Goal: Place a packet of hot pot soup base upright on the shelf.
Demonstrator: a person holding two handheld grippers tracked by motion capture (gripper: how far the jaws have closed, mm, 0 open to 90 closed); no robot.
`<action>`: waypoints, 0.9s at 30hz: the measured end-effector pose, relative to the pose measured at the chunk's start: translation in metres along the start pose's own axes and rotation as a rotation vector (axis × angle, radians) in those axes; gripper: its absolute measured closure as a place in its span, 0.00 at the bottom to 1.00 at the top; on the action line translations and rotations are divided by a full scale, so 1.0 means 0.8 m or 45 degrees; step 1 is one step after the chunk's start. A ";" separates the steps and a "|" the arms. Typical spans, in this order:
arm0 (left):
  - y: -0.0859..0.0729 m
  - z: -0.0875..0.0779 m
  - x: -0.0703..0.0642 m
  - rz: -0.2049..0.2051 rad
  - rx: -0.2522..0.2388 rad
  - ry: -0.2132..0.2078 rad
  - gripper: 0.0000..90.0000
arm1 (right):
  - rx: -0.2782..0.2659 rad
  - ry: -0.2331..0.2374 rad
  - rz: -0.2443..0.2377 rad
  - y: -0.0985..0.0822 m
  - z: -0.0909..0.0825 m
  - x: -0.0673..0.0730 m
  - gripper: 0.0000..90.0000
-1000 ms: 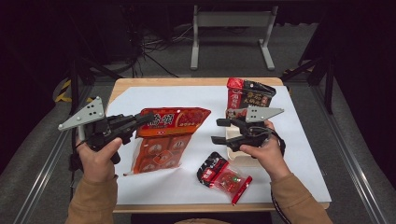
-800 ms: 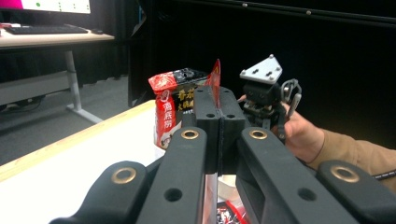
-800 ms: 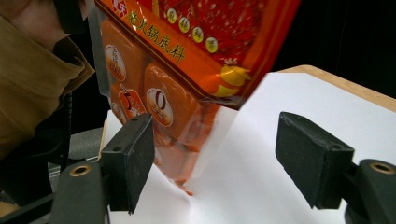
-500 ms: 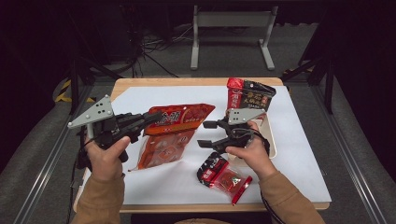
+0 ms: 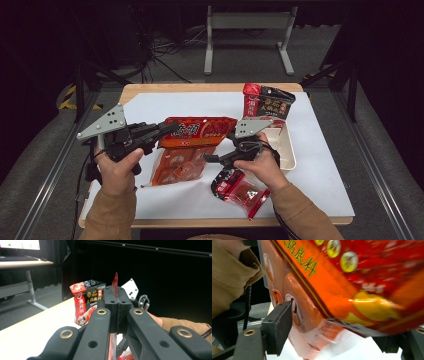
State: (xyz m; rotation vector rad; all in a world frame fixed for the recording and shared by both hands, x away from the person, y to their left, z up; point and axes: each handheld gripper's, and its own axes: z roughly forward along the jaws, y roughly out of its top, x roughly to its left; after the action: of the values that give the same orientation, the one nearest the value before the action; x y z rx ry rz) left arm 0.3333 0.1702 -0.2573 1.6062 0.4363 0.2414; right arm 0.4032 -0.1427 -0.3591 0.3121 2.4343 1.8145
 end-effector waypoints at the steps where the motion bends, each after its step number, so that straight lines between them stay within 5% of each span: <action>1: 0.000 0.000 -0.001 0.000 -0.001 -0.004 1.00 | 0.003 0.008 -0.004 0.000 0.002 0.001 0.28; 23: 0.002 -0.002 -0.009 0.038 -0.023 -0.050 1.00 | -0.035 0.103 -0.007 -0.001 0.020 0.004 0.29; 27: 0.002 -0.006 -0.006 0.032 -0.029 -0.037 1.00 | -0.039 0.120 -0.009 -0.001 0.018 0.005 0.42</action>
State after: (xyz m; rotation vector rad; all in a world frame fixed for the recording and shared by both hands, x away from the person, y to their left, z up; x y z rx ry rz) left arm 0.3274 0.1723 -0.2550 1.5915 0.3900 0.2406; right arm 0.4017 -0.1288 -0.3638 0.2207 2.4625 1.9032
